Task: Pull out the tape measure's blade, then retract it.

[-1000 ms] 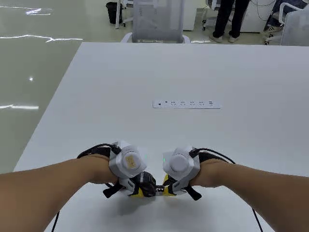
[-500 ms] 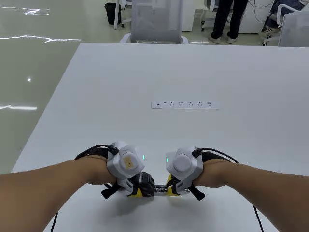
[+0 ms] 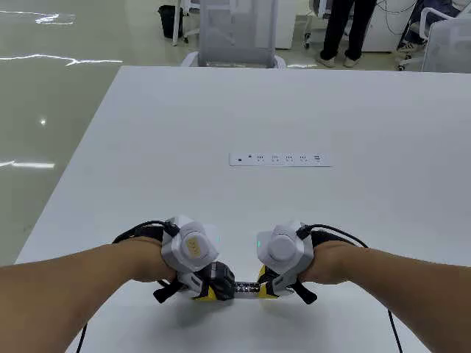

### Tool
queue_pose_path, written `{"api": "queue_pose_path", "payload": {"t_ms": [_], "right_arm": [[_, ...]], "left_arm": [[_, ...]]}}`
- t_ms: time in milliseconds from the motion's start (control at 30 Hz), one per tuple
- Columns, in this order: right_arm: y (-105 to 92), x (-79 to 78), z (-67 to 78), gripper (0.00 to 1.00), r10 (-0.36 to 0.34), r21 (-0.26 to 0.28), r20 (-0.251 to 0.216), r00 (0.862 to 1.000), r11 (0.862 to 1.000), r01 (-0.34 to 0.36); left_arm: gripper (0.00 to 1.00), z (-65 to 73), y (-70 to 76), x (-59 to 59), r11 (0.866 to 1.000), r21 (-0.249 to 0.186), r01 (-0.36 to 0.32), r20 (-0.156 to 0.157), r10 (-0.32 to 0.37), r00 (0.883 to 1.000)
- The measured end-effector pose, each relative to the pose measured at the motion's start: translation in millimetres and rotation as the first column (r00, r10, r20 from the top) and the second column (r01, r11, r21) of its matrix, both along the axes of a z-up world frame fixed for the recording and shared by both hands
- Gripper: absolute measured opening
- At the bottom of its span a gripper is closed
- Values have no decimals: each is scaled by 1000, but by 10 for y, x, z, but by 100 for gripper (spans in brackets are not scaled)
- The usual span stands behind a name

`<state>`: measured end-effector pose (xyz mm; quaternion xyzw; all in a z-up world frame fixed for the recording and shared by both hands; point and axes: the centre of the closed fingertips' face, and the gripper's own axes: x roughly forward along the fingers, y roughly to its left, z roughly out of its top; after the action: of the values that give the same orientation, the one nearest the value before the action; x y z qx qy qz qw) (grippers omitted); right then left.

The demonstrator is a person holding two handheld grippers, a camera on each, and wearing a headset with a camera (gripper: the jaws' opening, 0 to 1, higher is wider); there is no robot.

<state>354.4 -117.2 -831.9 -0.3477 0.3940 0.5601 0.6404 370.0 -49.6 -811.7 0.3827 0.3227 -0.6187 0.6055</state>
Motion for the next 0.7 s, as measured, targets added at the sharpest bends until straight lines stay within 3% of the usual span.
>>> {"api": "queue_pose_path", "payload": {"t_ms": [700], "right_arm": [[-179, -15, -5, 11, -8, -22, -4, 1000, 1000, 8]], "left_arm": [[33, 5, -4, -5, 1000, -1, -4, -1, 4, 1000]]}}
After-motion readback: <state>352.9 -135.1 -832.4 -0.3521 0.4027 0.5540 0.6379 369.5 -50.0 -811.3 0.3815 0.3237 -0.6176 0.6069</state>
